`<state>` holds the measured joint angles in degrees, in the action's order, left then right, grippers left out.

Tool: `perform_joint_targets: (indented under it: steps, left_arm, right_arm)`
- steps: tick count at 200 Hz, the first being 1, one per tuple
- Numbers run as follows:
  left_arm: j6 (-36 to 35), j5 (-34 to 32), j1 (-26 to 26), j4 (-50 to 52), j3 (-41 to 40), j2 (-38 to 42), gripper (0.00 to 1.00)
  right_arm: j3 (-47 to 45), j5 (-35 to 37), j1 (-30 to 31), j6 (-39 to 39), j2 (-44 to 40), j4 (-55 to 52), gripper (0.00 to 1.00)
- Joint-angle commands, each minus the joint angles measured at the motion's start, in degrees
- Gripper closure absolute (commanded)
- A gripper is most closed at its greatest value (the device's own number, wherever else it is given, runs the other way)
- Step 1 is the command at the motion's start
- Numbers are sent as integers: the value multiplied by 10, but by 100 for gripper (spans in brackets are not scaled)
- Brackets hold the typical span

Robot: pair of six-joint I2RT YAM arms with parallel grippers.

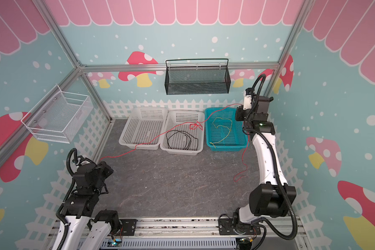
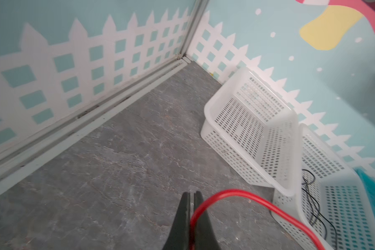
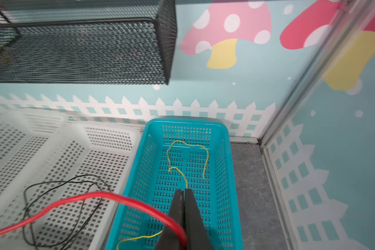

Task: Untangle and sort cables by color
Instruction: Untie the cable.

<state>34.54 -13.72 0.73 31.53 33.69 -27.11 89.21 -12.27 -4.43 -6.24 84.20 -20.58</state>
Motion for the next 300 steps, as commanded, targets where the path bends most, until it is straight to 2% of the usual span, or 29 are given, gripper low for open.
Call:
perform_joint_targets:
  steps: [1, 10, 21, 30, 41, 45, 47, 48, 50, 52, 82, 144, 167, 171, 203, 224, 238, 253, 288, 300]
  left_arm:
    - [10, 81, 2, -45, -18, 22, 100]
    - [10, 97, -1, -53, -22, 27, 96]
    - [6, 121, -3, -60, -23, 31, 86]
    - [4, 137, -5, -61, -25, 31, 74]
    - [-2, 165, -7, -64, -25, 30, 55]
    - [-3, 172, -10, -64, -25, 29, 38]
    - [-4, 175, -10, -63, -25, 28, 13]
    - [-4, 177, -11, -64, -26, 28, 7]
    - [-5, 181, -12, -65, -26, 27, 2]
    - [-7, 186, -14, -66, -26, 26, 0]
    - [-23, 209, -60, -87, -22, 5, 0]
    - [-74, 185, -178, -210, -25, -30, 0]
    - [-111, 171, -239, -260, -13, -82, 0]
    - [-119, 166, -262, -267, -9, -94, 0]
    - [-211, 106, -354, -280, 39, -185, 0]
    - [-249, 109, -376, -279, 64, -220, 0]
    - [-266, 118, -383, -279, 73, -231, 4]
    - [-272, 117, -385, -280, 80, -237, 6]
    - [-273, 80, -385, -265, 96, -238, 5]
    - [-273, 87, -386, -261, 105, -238, 5]
  right_arm:
    - [-32, -79, 32, 16, -48, 62, 100]
    - [-50, -97, 44, 23, -63, 75, 100]
    - [-74, -112, 55, 25, -82, 95, 100]
    - [-92, -134, 62, 28, -96, 111, 100]
    - [-115, -147, 69, 26, -111, 134, 100]
    - [-121, -149, 72, 26, -115, 141, 100]
    - [-124, -150, 74, 26, -117, 144, 100]
    - [-125, -150, 74, 26, -117, 146, 100]
    - [-129, -151, 75, 26, -120, 149, 100]
    - [-131, -151, 76, 26, -121, 152, 100]
    - [-142, -193, 90, 34, -122, 170, 100]
    - [-171, -282, 130, 69, -126, 187, 100]
    - [-175, -294, 144, 71, -124, 193, 100]
    - [-175, -295, 144, 70, -124, 194, 100]
    - [-174, -308, 149, 65, -118, 203, 100]
    - [-168, -311, 152, 65, -113, 202, 100]
    - [-166, -310, 155, 66, -112, 201, 100]
    - [-166, -308, 155, 67, -112, 202, 100]
    - [-168, -301, 157, 72, -109, 200, 100]
    - [-168, -298, 157, 74, -107, 200, 100]
